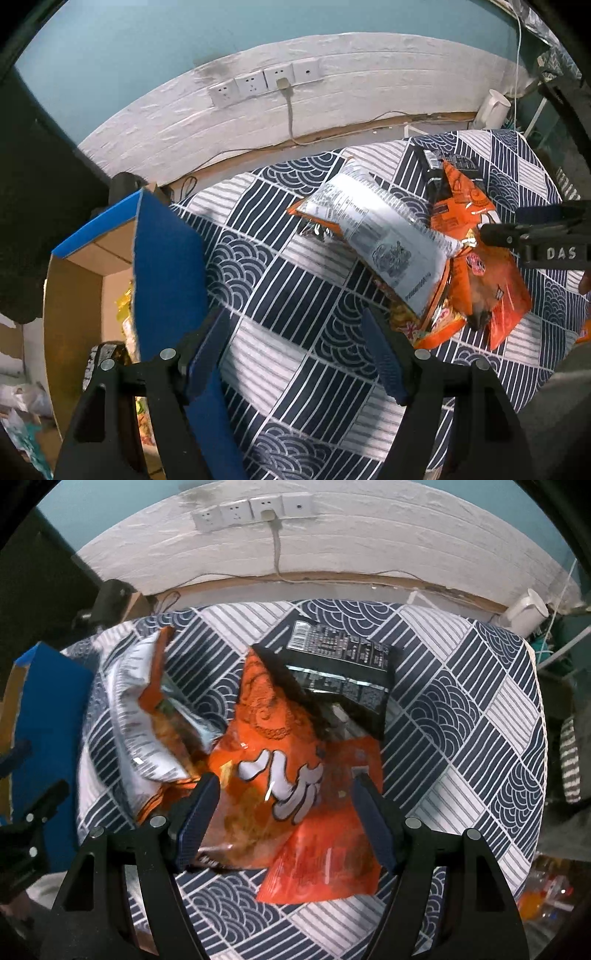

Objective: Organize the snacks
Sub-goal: 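Move both open grippers over the pile of orange and white bags, then grasp the white-silver bag with the left gripper while the right grasps the orange octopus bag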

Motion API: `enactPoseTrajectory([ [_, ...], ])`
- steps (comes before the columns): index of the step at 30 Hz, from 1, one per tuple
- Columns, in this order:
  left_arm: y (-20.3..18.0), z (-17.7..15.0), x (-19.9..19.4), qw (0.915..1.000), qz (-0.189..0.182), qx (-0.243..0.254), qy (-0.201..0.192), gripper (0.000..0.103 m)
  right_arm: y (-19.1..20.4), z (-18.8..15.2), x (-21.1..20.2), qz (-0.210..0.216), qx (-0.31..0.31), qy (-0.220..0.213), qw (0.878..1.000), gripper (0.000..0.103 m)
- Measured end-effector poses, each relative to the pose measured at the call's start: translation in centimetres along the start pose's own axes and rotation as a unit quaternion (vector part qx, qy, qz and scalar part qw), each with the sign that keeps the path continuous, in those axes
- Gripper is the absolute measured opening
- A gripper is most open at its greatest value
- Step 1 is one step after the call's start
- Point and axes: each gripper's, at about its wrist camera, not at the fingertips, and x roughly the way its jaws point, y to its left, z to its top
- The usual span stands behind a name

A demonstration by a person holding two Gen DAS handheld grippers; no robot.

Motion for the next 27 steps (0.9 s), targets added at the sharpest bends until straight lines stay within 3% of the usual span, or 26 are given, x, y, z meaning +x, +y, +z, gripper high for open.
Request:
enactPoseTrajectory([
  [8, -0.3, 0.4, 1.5, 0.9999, 0.008, 0.006, 0.008, 0.075, 1.1, 0.1, 2.4, 0.020, -0.016, 0.013, 1.000, 0.074],
  [14, 0.2, 0.4, 1.7, 0.9999, 0.004, -0.001, 0.016, 0.075, 4.3, -0.9, 2.6, -0.008, -0.086, 0.004, 0.996, 0.074],
  [22, 0.5, 0.4, 2.0, 0.9997, -0.004, -0.010, 0.023, 0.079, 6.4, -2.3, 1.7, -0.033, -0.153, -0.009, 0.988, 0.043],
  [27, 0.6, 0.7, 2.4, 0.9988, -0.025, -0.024, 0.034, 0.079, 5.8, -2.5, 1.2, -0.049, -0.156, -0.006, 0.987, 0.036],
])
